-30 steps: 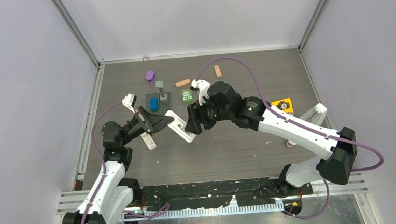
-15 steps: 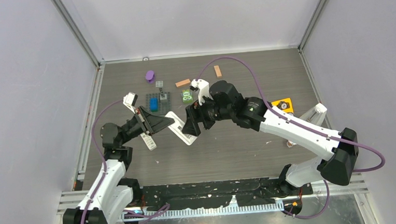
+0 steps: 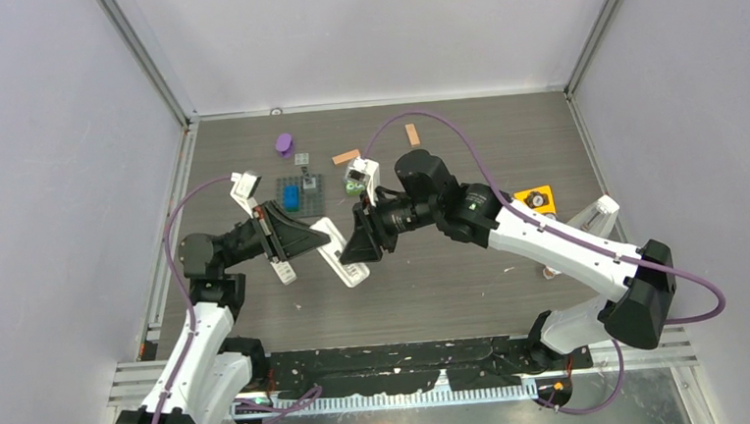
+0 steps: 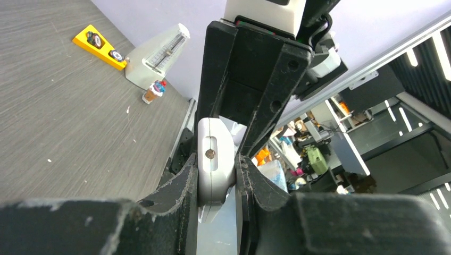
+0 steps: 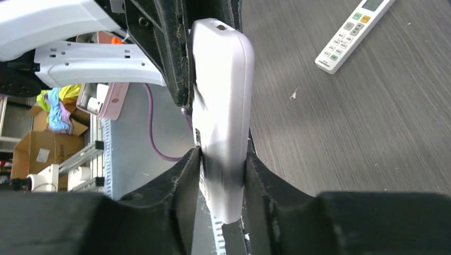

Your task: Load the batteries into the remote control

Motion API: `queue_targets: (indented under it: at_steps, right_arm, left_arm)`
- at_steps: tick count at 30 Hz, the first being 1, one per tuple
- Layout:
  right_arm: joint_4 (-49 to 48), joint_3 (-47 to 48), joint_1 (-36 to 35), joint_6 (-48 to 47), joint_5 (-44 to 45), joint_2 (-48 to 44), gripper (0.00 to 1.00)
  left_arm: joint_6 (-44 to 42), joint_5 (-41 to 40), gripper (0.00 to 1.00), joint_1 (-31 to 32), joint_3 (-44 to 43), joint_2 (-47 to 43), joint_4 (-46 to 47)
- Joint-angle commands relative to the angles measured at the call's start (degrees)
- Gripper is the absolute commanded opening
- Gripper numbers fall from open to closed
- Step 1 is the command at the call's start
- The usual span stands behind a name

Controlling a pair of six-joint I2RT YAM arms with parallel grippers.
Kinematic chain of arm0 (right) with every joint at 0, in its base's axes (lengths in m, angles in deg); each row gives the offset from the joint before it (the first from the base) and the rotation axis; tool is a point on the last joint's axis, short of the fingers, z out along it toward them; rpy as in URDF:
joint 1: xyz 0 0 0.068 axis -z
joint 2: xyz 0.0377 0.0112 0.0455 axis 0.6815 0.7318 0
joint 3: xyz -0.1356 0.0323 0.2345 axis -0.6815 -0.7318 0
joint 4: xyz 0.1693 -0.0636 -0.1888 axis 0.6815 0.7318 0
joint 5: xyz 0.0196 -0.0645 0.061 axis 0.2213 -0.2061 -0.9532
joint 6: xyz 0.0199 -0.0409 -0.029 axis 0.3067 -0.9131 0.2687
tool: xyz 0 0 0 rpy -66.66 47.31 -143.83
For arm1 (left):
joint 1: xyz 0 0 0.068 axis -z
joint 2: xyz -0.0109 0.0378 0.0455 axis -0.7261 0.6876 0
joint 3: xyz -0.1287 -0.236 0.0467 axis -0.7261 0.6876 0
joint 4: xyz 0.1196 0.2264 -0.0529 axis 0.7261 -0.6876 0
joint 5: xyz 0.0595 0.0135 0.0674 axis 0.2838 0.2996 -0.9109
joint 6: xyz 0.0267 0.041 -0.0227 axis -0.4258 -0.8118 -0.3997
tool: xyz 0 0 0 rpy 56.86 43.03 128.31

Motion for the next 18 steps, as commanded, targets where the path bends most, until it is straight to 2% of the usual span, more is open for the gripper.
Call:
queue_targets:
  at_steps: [1, 4, 7, 10, 13, 15, 18]
  right_arm:
    - [-4.6, 0.8, -0.2, 2.3, -5.3, 1.1, 0.34]
    - [-4.7, 0.8, -0.4, 3.1, -4.9, 1.2, 0.24]
    - [-5.2, 0.7, -0.8, 4.5, -3.5, 0.9, 0.18]
    - [-5.9, 0.8, -1.3, 6.3, -1.0, 1.0, 0.12]
    - [-5.6, 0.8, -1.6, 7.9, 2.0, 1.5, 0.09]
    - [-4.1, 1.0, -1.7, 8.2, 4.7, 2.3, 0.09]
    - [-0.2, 1.5, -1.8, 8.2, 9.7, 3.4, 0.08]
  left_arm:
    - [-5.7, 0.3, 0.00, 0.2, -3.4, -2.1, -5.5]
    - [-7.2, -0.6, 0.04, 0.2, -3.8, -3.0, -8.6]
    - [-7.5, -1.4, 0.13, 0.1, -3.9, -3.6, -9.9]
    - [-8.4, -2.6, 0.31, 0.1, -3.7, -4.3, -12.6]
    - [-12.9, -4.9, 0.57, 0.1, -4.3, -5.6, -21.0]
    - [-18.2, -7.4, 0.69, 0.1, -5.0, -7.0, -30.5]
    - [-25.3, -11.4, 0.79, 0.1, -6.6, -8.5, -42.5]
